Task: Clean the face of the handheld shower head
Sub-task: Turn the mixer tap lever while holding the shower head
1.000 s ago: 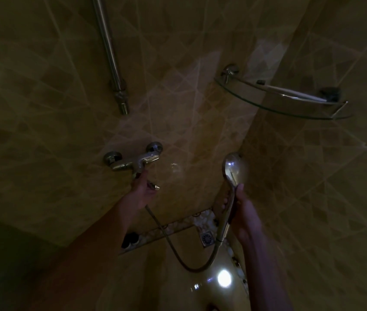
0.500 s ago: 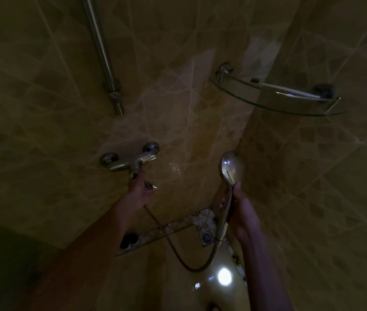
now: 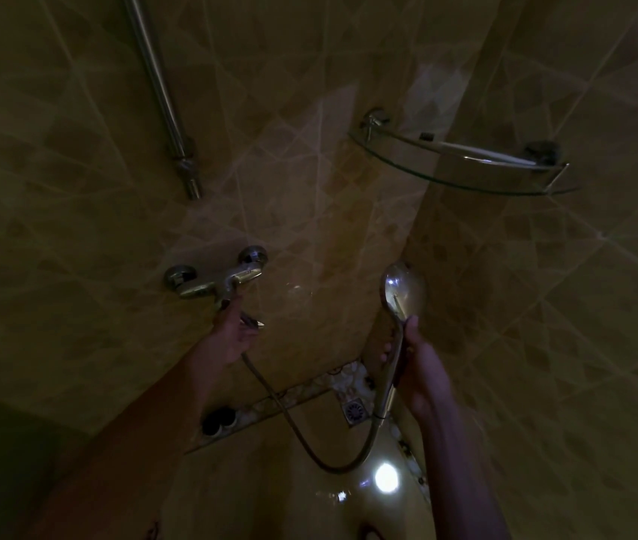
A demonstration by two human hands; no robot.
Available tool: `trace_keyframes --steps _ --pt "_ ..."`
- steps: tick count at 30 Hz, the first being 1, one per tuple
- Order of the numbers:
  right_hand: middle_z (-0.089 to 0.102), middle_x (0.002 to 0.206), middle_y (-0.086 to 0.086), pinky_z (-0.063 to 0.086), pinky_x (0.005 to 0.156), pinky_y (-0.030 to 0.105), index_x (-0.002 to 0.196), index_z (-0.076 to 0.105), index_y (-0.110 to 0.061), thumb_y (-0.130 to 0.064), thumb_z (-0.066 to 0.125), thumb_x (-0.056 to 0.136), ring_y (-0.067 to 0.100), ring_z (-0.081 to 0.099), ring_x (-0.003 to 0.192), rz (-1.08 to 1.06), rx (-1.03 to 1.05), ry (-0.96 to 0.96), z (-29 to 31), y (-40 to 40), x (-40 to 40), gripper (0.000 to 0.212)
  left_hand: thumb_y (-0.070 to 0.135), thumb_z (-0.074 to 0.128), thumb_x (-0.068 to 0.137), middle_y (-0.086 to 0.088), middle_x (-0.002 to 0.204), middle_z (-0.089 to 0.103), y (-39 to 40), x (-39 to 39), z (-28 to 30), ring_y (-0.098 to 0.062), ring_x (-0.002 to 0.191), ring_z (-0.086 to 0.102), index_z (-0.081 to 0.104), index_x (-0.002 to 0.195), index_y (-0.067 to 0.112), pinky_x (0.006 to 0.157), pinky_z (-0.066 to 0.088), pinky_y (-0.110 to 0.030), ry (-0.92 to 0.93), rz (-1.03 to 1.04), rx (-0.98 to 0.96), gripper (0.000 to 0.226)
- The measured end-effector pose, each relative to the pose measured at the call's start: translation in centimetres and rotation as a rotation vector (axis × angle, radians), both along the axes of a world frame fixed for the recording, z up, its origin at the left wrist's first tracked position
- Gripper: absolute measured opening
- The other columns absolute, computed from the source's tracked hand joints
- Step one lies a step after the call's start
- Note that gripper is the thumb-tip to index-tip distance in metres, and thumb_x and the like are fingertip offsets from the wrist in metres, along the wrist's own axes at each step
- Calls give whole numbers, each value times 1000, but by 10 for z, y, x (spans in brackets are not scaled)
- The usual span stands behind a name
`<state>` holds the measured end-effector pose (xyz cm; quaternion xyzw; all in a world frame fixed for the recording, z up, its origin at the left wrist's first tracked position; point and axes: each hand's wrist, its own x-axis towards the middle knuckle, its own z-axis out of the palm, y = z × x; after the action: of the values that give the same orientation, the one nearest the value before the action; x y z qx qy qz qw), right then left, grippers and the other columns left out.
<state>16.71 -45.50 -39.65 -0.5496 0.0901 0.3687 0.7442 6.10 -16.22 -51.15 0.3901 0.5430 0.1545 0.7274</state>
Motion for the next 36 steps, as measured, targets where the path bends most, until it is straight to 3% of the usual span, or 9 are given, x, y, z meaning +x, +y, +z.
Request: trace_keyframes --steps 5,10,13,17,21,24,26,33,36 --pt "52 65 3 42 66 28 94 62 -12 -47 50 94 15 49 61 0 -3 17 -2 -3 0 38 64 56 78 -17 68 50 2 -6 1 -30 70 58 53 75 4 98 47 -51 14 -34 19 60" --pt "52 65 3 41 64 28 92 62 -14 -49 50 93 15 49 61 12 -35 26 -2 -6 -2 38 63 55 80 -16 74 51 -1 -9 9 -29 71 60 50 101 10 84 53 -45 21 -67 36 57" --pt "51 66 2 40 62 28 86 59 -15 -50 48 94 15 48 60 23 -21 24 1 -7 -2 37 58 52 85 -15 74 53 -4 -9 14 -26 65 58 50 91 8 90 47 -45 18 -74 39 51" --pt "52 64 2 39 61 29 87 59 -15 -53 50 90 15 48 59 16 -3 21 0 -5 1 39 61 51 84 -16 72 54 -6 -9 20 -27 66 58 50 77 10 74 49 -37 33 -61 34 51" --pt "52 67 3 40 63 29 90 59 -13 -53 51 89 15 49 61 16 -7 19 0 -4 0 40 61 54 82 -21 81 59 -3 -12 16 -30 75 62 55 83 5 92 50 -46 41 -74 37 56" --pt "54 69 4 43 65 29 92 61 -11 -52 52 90 16 51 63 -3 -33 23 0 -5 0 42 57 53 86 -22 100 59 -8 -13 23 -28 76 62 51 112 6 72 55 -40 0 -91 17 57" --pt "54 69 4 43 64 29 90 62 -12 -52 52 90 16 51 62 -2 -41 14 2 -5 2 42 57 53 86 -23 106 58 -10 -12 26 -28 78 62 47 119 7 64 53 -38 -15 -92 0 60" --pt "55 65 4 43 64 30 86 62 -10 -54 49 92 16 52 60 50 -64 -62 17 -6 4 46 53 47 91 -19 81 59 -16 -13 31 -27 65 62 46 110 12 62 50 -39 -18 -92 17 45" --pt "57 66 5 44 66 31 85 63 -9 -51 50 93 17 53 61 72 -59 -94 19 -5 5 44 50 45 93 -19 71 60 -21 -17 40 -27 53 66 49 87 15 64 49 -38 0 -111 67 35"
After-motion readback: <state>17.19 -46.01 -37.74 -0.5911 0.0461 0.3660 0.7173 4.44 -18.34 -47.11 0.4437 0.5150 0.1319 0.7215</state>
